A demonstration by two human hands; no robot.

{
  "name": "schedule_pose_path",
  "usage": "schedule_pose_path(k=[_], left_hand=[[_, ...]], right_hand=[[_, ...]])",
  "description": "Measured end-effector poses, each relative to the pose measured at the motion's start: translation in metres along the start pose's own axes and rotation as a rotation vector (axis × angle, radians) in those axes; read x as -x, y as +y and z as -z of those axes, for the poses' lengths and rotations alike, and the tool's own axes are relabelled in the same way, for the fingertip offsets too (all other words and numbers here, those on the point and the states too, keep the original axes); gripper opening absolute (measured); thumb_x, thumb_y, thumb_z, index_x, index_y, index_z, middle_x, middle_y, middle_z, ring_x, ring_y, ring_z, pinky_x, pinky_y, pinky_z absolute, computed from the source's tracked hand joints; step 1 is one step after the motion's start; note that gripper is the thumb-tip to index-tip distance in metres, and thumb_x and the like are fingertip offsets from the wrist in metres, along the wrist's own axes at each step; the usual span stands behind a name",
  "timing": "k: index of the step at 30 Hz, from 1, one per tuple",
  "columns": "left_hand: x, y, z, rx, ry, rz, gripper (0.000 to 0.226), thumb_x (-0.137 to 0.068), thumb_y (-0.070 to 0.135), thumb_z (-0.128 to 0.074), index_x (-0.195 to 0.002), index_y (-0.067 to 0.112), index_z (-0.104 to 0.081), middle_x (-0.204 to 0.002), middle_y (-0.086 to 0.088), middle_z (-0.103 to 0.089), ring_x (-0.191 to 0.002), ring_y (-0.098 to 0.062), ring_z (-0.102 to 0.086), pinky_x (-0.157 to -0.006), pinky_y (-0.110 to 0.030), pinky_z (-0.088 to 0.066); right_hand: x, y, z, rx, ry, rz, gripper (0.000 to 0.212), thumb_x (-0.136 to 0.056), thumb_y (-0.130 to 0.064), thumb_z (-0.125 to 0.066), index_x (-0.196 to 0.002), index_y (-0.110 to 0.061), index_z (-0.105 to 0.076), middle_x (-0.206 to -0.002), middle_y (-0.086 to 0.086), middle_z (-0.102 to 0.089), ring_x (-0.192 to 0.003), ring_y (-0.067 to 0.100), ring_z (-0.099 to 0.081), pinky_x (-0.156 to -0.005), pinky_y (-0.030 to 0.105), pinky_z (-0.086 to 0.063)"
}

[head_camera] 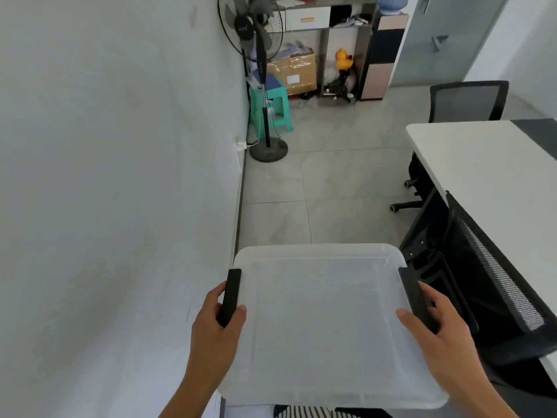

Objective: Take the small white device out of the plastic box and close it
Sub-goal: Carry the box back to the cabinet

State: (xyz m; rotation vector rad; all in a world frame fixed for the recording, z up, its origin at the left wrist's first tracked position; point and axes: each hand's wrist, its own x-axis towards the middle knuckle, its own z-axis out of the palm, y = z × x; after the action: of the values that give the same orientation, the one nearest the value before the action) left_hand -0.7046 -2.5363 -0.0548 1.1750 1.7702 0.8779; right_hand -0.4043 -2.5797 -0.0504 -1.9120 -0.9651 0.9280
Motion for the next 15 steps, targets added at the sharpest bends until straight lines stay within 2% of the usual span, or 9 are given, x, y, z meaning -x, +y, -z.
schedule_pose_path(k=[3, 7, 11, 12, 15], left_hand=[[-0.07, 0.029, -0.018, -0.01, -0.044, -0.01, 0.041, -0.088, 0.019, -0.06, -0.126, 0.029, -0.051, -0.074, -0.011, -0.056, -0.059, -0.016, -0.051, -0.055, -0.023, -0.042], [-0.162, 0.058, -0.056, -0.013, -0.073, -0.009, 0.041, -0.088, 0.017, -0.06, -0.126, 0.025, -0.052, -0.07, -0.002, -0.055, -0.059, -0.016, -0.051, -0.055, -0.022, -0.042], [-0.257, 0.099, -0.094, -0.018, -0.072, -0.014, 0.042, -0.088, 0.016, -0.06, -0.127, 0.026, -0.051, -0.072, 0.003, -0.056, -0.057, -0.011, -0.052, -0.052, -0.016, -0.04], [-0.28, 0.112, -0.102, -0.021, -0.068, -0.008, 0.042, -0.088, 0.016, -0.06, -0.128, 0.025, -0.05, -0.075, 0.001, -0.058, -0.06, -0.012, -0.054, -0.053, -0.017, -0.04], [-0.35, 0.156, -0.121, -0.016, -0.055, -0.007, 0.044, -0.088, 0.016, -0.061, -0.129, 0.023, -0.048, -0.077, -0.004, -0.06, -0.063, -0.016, -0.055, -0.056, -0.021, -0.041]], right_hand=[[-0.06, -0.02, -0.013, -0.023, 0.048, -0.042, 0.055, -0.085, -0.018, -0.068, -0.135, -0.025, -0.047, -0.093, -0.007, -0.066, -0.084, 0.012, -0.063, -0.062, 0.025, -0.044], [-0.152, -0.043, -0.029, -0.017, 0.063, -0.071, 0.054, -0.085, -0.02, -0.067, -0.135, -0.023, -0.046, -0.095, -0.003, -0.066, -0.084, 0.016, -0.064, -0.061, 0.027, -0.047], [-0.26, -0.073, -0.045, 0.011, 0.046, -0.089, 0.053, -0.085, -0.024, -0.066, -0.133, -0.027, -0.044, -0.095, 0.008, -0.065, -0.085, 0.03, -0.065, -0.071, 0.044, -0.056], [-0.287, -0.084, -0.047, 0.012, 0.036, -0.095, 0.053, -0.085, -0.024, -0.066, -0.133, -0.027, -0.044, -0.095, 0.011, -0.065, -0.085, 0.031, -0.065, -0.071, 0.045, -0.056], [-0.367, -0.124, -0.056, -0.006, 0.019, -0.077, 0.051, -0.086, -0.022, -0.065, -0.133, -0.026, -0.044, -0.094, 0.01, -0.065, -0.083, 0.025, -0.064, -0.062, 0.032, -0.051]])
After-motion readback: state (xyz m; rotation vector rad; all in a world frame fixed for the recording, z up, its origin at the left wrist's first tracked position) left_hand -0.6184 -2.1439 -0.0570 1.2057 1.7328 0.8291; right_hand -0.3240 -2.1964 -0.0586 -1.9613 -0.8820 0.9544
